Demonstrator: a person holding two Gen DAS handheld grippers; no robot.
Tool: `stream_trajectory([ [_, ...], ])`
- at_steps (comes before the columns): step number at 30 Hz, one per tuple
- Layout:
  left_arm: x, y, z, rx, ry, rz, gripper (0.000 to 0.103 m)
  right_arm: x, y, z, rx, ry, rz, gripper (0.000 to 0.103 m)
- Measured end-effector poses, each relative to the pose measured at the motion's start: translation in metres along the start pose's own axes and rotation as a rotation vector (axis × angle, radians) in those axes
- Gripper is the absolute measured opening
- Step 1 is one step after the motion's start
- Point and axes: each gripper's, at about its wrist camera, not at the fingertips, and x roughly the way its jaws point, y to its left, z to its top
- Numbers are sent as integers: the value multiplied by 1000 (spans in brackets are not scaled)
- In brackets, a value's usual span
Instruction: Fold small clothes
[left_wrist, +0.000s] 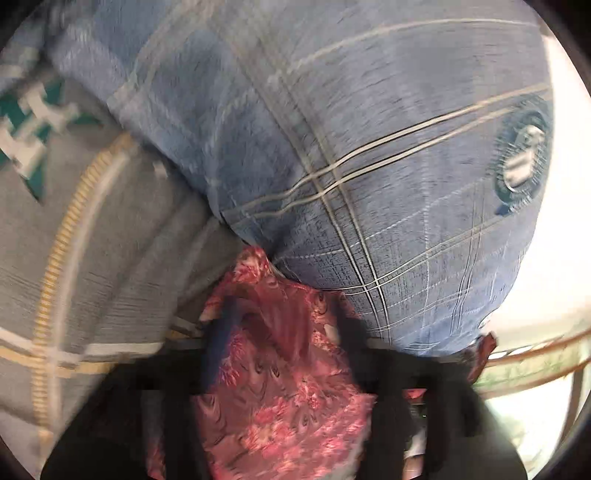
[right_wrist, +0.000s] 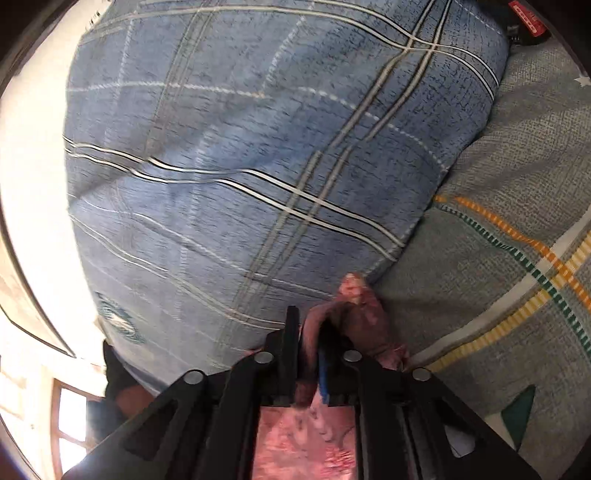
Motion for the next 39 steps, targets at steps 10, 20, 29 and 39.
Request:
stream_trajectory([
  [10, 19, 8, -28, 140, 117, 148, 78, -14, -4, -6, -132, -9, -206, 48],
  [20, 51, -9, -29, 262, 29, 383, 32, 25, 32, -2, -320, -27, -281, 4],
  [29, -28, -15, -73, 340, 25, 288, 49, -30, 24, -41, -301, -21, -268, 18],
  [39, -27, -3, -160, 441, 39, 377, 59, -100, -6, -122, -339, 21, -312, 2],
])
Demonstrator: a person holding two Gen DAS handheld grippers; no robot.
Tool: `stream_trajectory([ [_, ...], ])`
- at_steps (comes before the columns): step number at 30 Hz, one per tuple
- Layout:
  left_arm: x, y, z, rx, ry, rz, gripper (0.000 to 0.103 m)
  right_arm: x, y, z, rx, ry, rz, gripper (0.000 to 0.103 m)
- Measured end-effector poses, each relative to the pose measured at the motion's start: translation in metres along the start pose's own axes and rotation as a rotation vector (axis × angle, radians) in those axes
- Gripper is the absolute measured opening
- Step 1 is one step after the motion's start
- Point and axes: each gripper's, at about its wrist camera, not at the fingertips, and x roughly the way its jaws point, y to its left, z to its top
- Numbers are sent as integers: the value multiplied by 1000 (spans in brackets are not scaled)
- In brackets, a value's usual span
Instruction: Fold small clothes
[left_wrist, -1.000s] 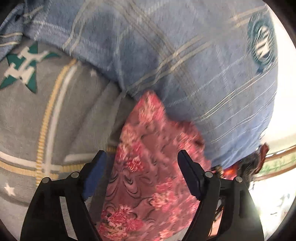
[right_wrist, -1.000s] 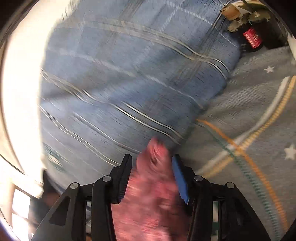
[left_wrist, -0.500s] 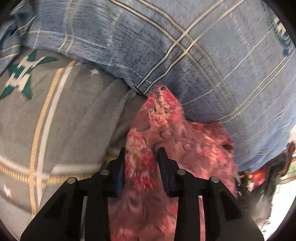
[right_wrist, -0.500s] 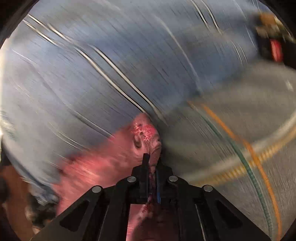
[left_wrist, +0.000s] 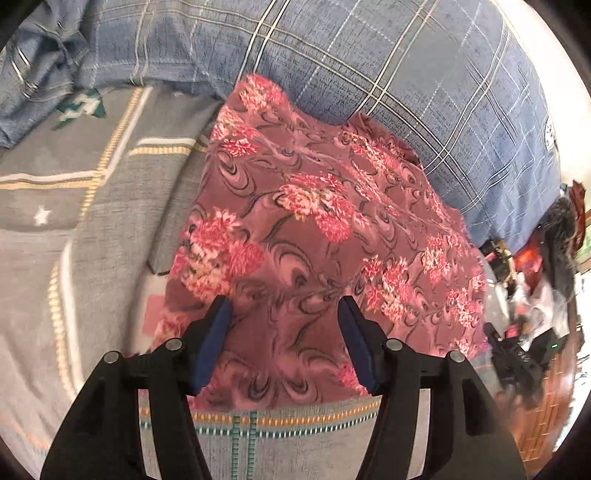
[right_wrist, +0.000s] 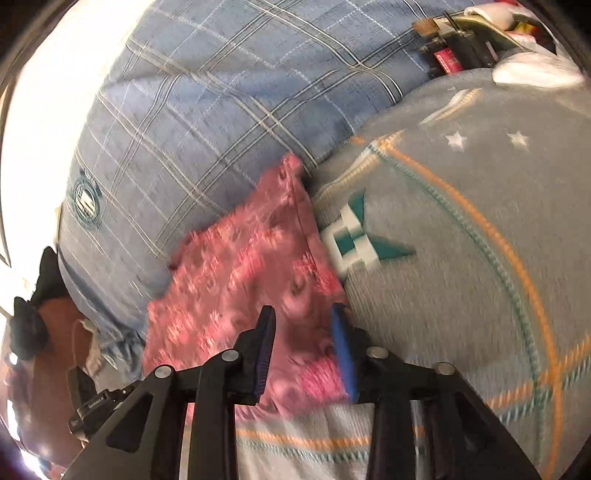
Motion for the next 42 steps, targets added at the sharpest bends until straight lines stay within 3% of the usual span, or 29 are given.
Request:
stream_trajectory([
  [4, -7, 5, -10, -45, 35, 5, 59, -31, 4, 5, 0, -120, -13, 1],
  [6, -2, 2, -18, -51, 41, -13, 59, -25, -1, 4, 12, -62, -113, 0],
  [7, -5, 5, -20, -56, 41, -19, 59, -23, -4, 2, 23, -37, -137, 6],
  [9, -1, 4, -20, -80, 46, -35, 59, -26, -7, -2, 51, -49, -168, 9],
  [11, -2, 9, -21, -117, 49, -57, 59, -30, -11, -5, 86, -96, -177, 23],
  [12, -2, 13, -21, -139, 51, -68, 59, -28, -15, -5, 125, -102, -197, 42],
  [13, -3, 15, -20, -161, 52, -77, 59, -25, -17, -6, 148, -99, -188, 45],
  [15, -4, 18, -19, -186, 59, -82, 59, -15, -12, -4, 122, -64, -112, 41],
  [16, -4, 18, -18, -185, 66, -80, 59, -7, -4, -2, 77, -20, -92, 18],
  [17, -3, 17, -18, -180, 70, -77, 59, -4, 6, 1, 23, 9, -70, 7],
  [20, -2, 16, -19, -167, 71, -74, 61, -24, 21, 12, -29, -71, 14, 7],
  [22, -1, 15, -20, -154, 67, -75, 63, -37, 14, 21, -7, -120, 26, 7],
  [23, 0, 14, -20, -144, 67, -72, 63, -34, 6, 22, 5, -94, 9, 7],
  [26, -2, 8, -20, -91, 85, -60, 63, -5, -15, 17, -23, 78, -150, 2],
  [28, -9, 3, -17, -51, 89, -93, 63, -11, -16, 22, -35, 50, -134, 8],
  [30, -18, -4, -7, -22, 61, -141, 63, -23, -12, 36, -7, -34, -144, 9],
  [32, -22, -13, 13, -12, 24, -152, 63, -25, 1, 55, -30, -94, -61, 9],
  [38, 30, -32, 63, -9, 32, -90, 64, 32, 55, 90, -138, -101, 47, 12],
  [41, 66, -27, 66, -8, 40, 7, 65, 75, 61, 82, -147, -84, -16, 20],
  [42, 69, -28, 64, 9, 17, 12, 69, 93, 54, 78, -134, -40, -79, 23],
])
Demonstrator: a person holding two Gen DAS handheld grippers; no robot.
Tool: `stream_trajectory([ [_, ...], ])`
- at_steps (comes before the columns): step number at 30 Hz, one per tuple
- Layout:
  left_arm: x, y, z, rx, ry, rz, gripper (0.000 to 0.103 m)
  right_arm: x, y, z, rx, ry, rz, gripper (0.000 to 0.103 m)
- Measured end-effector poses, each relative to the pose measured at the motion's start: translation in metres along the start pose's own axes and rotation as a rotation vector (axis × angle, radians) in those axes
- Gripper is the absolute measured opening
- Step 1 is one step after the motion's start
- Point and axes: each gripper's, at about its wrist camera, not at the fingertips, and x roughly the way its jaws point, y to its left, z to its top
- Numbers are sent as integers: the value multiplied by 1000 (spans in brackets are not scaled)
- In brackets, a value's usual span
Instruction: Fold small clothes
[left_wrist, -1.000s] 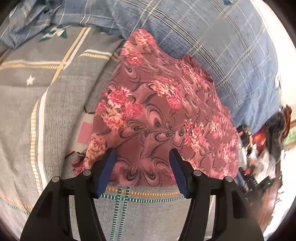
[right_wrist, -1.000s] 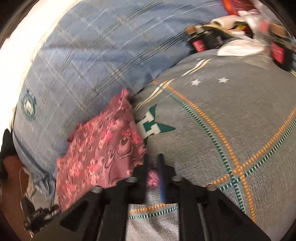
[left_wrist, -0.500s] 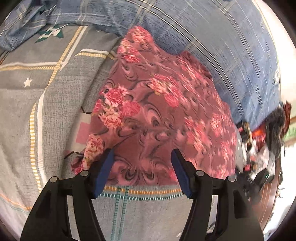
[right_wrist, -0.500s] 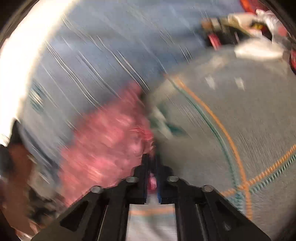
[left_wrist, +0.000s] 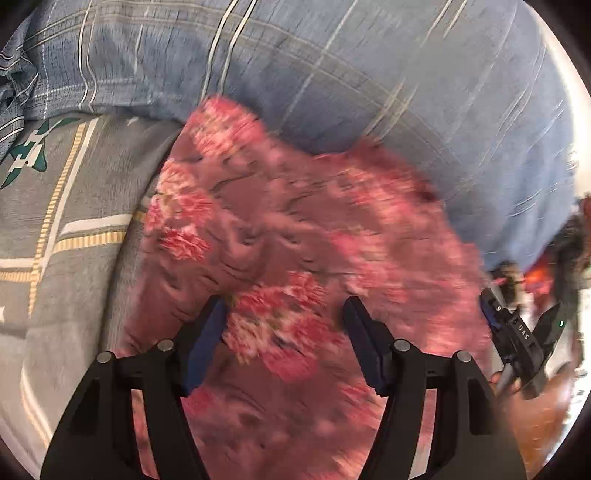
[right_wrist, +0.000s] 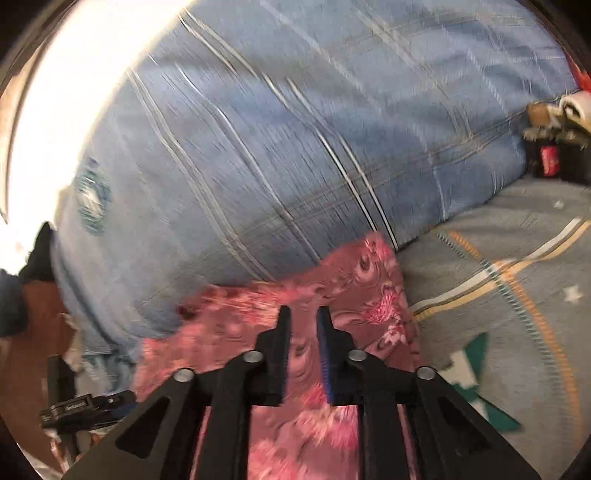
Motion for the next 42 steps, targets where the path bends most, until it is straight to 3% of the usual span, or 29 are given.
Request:
stream_trajectory([
  [1, -2, -4, -2, 36, -35, 3, 73, 16, -8, -8, 16, 37, -26, 22],
  [2, -2, -10, -4, 70, -39, 16, 75, 12, -11, -12, 28, -17, 2, 22],
  [5, -2, -29, -11, 152, -54, 108, 75, 7, -11, -5, 54, 23, 4, 23],
  [7, -9, -38, -16, 177, -73, 138, 75, -10, -2, -5, 16, -8, -28, 27],
  [10, -12, -42, -23, 172, -80, 152, 75, -34, 3, -15, 19, -70, 32, 31],
  [12, -7, -39, -24, 166, -69, 166, 75, -37, 0, -26, 31, -54, 46, 38],
  [14, -6, -39, -27, 163, -64, 182, 75, -29, 0, -42, -4, -1, 31, 39],
  [17, -12, -40, -31, 154, -50, 187, 75, -35, 13, -49, -97, -27, -19, 39],
  [21, -34, -39, -45, 179, -73, 205, 75, -62, 18, -56, -80, -91, -2, 40],
  [24, -40, -22, -57, 175, -60, 240, 75, -51, 2, -65, -38, -26, -48, 46],
  [26, -31, -6, -61, 149, -9, 243, 75, -55, 0, -68, -51, -51, -28, 45],
  [27, -32, -1, -65, 151, -21, 251, 75, -55, 4, -66, -57, -36, -53, 45],
  [29, -44, 6, -69, 166, -24, 202, 75, -62, 18, -66, -65, -32, -90, 48],
  [32, -54, 21, -68, 132, -5, 163, 75, -67, 46, -77, -156, -26, -43, 48],
  [34, -50, 37, -69, 101, 54, 168, 75, -57, 66, -93, -236, 15, -37, 57],
  [36, -54, 38, -76, 121, 38, 160, 75, -37, 69, -113, -235, 98, -37, 59],
  [38, -59, 42, -81, 132, 44, 168, 75, -40, 75, -125, -272, 21, -75, 59],
  [40, -67, 52, -84, 100, 40, 103, 75, -39, 91, -132, -325, 40, -153, 61],
  [42, -73, 69, -83, 31, 45, 38, 75, -46, 109, -141, -369, 24, -111, 61],
])
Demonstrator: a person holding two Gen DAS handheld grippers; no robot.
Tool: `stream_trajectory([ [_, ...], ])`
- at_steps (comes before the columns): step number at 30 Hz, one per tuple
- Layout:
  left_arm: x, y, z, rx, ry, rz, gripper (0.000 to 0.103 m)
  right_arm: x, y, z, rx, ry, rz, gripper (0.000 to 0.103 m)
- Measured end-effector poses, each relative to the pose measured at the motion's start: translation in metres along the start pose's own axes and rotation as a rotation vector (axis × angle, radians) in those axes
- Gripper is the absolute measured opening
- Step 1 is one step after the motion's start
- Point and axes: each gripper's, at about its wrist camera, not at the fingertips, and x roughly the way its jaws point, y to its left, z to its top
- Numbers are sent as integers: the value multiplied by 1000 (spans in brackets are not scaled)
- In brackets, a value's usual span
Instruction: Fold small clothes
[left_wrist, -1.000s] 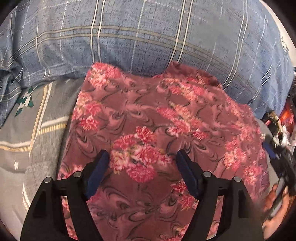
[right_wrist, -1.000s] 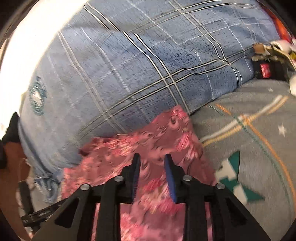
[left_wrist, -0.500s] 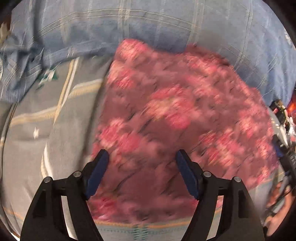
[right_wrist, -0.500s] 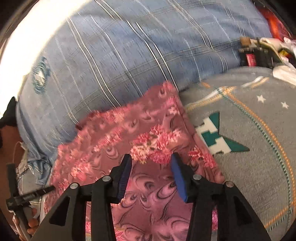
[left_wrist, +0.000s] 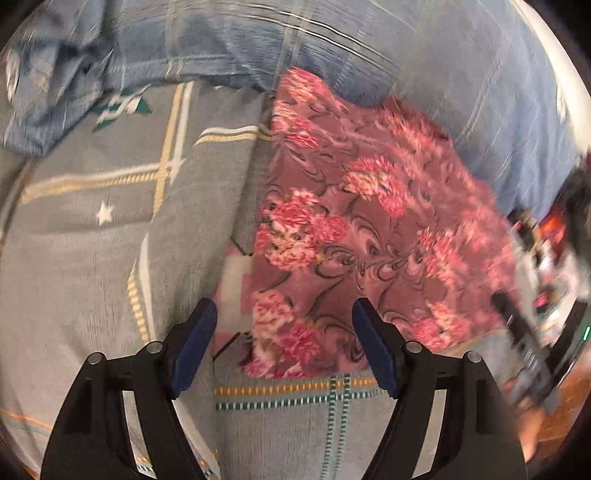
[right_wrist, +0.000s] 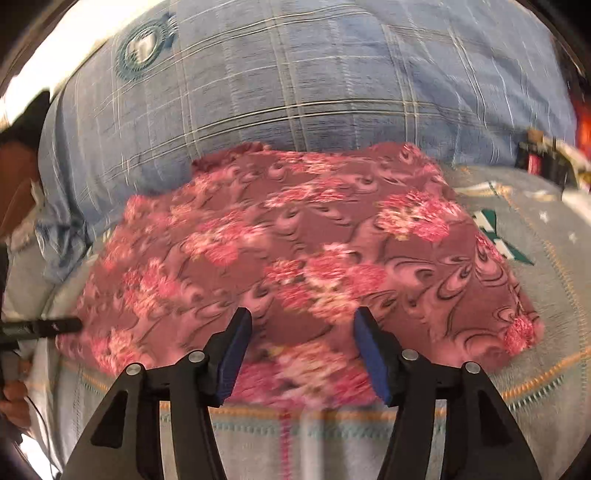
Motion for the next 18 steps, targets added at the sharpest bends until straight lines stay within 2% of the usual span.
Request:
stream_trajectory([
  [3, -4, 20, 7, -95, 10, -66, 75, -9, 43, -6, -136, -34, 76, 61],
  [6, -8, 35, 15, -166, 34, -121, 75, -2, 97, -21, -324, -6, 139, 62],
  [9, -15, 44, 21, -199, 21, -132, 75, 11, 145, -41, -488, 30, 176, 62],
  [11, -21, 54, 25, -216, 10, -137, 75, 17, 174, -53, -591, 29, 166, 62],
  [13, -26, 60, 28, -231, 7, -142, 75, 27, 201, -59, -686, 11, 110, 63],
  [18, -33, 75, 33, -266, -4, -144, 75, 48, 244, -54, -800, -58, 10, 65],
])
